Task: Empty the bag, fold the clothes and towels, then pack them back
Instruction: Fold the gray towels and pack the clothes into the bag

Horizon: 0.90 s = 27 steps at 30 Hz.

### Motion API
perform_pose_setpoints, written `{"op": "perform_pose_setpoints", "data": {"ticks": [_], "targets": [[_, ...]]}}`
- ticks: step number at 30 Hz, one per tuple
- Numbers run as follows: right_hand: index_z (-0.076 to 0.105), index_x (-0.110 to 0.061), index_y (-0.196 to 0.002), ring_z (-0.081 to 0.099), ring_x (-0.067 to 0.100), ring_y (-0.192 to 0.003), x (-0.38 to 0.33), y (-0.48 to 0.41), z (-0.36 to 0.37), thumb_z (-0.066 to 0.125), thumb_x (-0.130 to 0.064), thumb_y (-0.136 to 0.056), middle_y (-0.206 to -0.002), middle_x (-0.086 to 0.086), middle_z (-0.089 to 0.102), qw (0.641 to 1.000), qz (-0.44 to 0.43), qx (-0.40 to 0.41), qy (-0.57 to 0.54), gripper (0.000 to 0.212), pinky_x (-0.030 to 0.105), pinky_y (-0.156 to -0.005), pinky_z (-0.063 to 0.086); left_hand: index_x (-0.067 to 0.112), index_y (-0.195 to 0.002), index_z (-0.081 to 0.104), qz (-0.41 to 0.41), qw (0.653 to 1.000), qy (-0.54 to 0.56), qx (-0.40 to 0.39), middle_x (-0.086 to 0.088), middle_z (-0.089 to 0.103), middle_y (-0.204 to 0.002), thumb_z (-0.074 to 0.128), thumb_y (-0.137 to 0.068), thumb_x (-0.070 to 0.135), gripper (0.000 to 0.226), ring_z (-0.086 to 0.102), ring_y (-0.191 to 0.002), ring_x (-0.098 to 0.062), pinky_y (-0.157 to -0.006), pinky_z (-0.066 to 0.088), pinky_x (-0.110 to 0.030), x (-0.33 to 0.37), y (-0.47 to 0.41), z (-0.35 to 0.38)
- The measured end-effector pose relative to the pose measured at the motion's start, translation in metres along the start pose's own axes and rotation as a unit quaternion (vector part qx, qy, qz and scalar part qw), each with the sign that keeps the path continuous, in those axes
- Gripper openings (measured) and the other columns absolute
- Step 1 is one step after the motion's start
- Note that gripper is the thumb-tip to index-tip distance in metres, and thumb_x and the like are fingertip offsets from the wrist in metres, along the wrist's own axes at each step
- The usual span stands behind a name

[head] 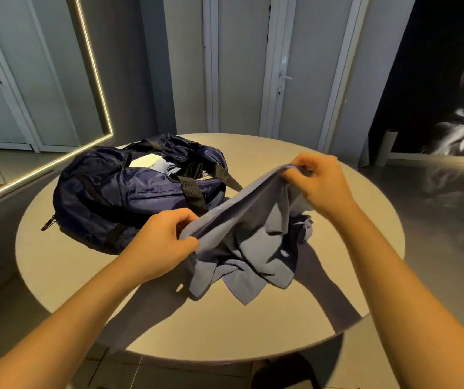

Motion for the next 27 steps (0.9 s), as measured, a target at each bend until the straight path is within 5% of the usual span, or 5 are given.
{"op": "perform_pose_setpoints", "data": {"ticks": [4, 10, 15, 22, 27], "targets": [[0.071, -0.020, -0.089, 0.062, 0.016, -0.079, 0.009, -0.006, -0.031, 0.070, -0.024, -0.094, -0.080, -0.004, 0.067, 0.998, 0.017, 0.041, 0.033, 0.006, 0.027, -0.073, 0.051, 0.010, -0.081, 0.071, -0.091, 0.980, 0.167, 0.066, -0.015, 0.065, -0.079, 0.066, -0.093, 0.002, 0.015, 0.056, -0.068, -0.018, -0.067, 0.046, -0.036, -0.032, 0.002, -0.018], [0.072, -0.018, -0.086, 0.068, 0.017, -0.082, 0.038, 0.015, -0.043, 0.074, -0.019, -0.092, -0.085, 0.001, 0.072, 0.994, 0.085, 0.066, -0.034, 0.006, 0.030, -0.076, 0.056, 0.015, -0.103, 0.078, -0.100, 0.891, 0.432, 0.098, 0.000, 0.078, -0.096, 0.054, -0.101, 0.013, 0.024, 0.071, -0.082, -0.011, -0.065, 0.057, -0.019, -0.033, -0.005, -0.029], [0.075, -0.014, -0.088, 0.070, 0.020, -0.083, 0.043, 0.021, -0.047, 0.073, -0.020, -0.092, -0.086, 0.004, 0.073, 0.991, 0.100, 0.081, -0.023, 0.007, 0.035, -0.077, 0.060, 0.010, -0.114, 0.073, -0.085, 0.850, 0.509, 0.105, 0.001, 0.076, -0.080, 0.057, -0.097, 0.017, 0.024, 0.069, -0.072, -0.009, -0.063, 0.058, -0.019, -0.024, -0.012, -0.031], [0.075, -0.012, -0.083, 0.067, 0.020, -0.079, 0.050, 0.025, -0.027, 0.077, -0.030, -0.088, -0.081, 0.003, 0.073, 0.991, 0.131, -0.002, 0.009, 0.019, 0.027, -0.066, 0.055, 0.013, -0.126, 0.070, -0.147, 0.781, 0.583, 0.170, -0.010, 0.075, -0.118, 0.063, -0.098, 0.032, 0.035, 0.072, -0.108, -0.026, -0.092, 0.060, -0.041, -0.036, -0.011, -0.033], [0.076, -0.009, -0.085, 0.067, 0.021, -0.084, 0.059, 0.029, -0.020, 0.076, -0.026, -0.089, -0.083, 0.005, 0.072, 0.983, 0.174, -0.049, -0.025, 0.017, 0.026, -0.068, 0.052, 0.018, -0.101, 0.076, -0.150, 0.783, 0.546, 0.258, 0.002, 0.079, -0.093, 0.067, -0.098, 0.027, 0.013, 0.075, -0.083, -0.011, -0.065, 0.059, -0.025, -0.046, -0.004, -0.049]]}}
Point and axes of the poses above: each hand's wrist, its own y-axis away from the middle knuckle, its own z-axis out of the palm, x = y × z, the point moved 8 cm from there along -y, towards the middle knuckle
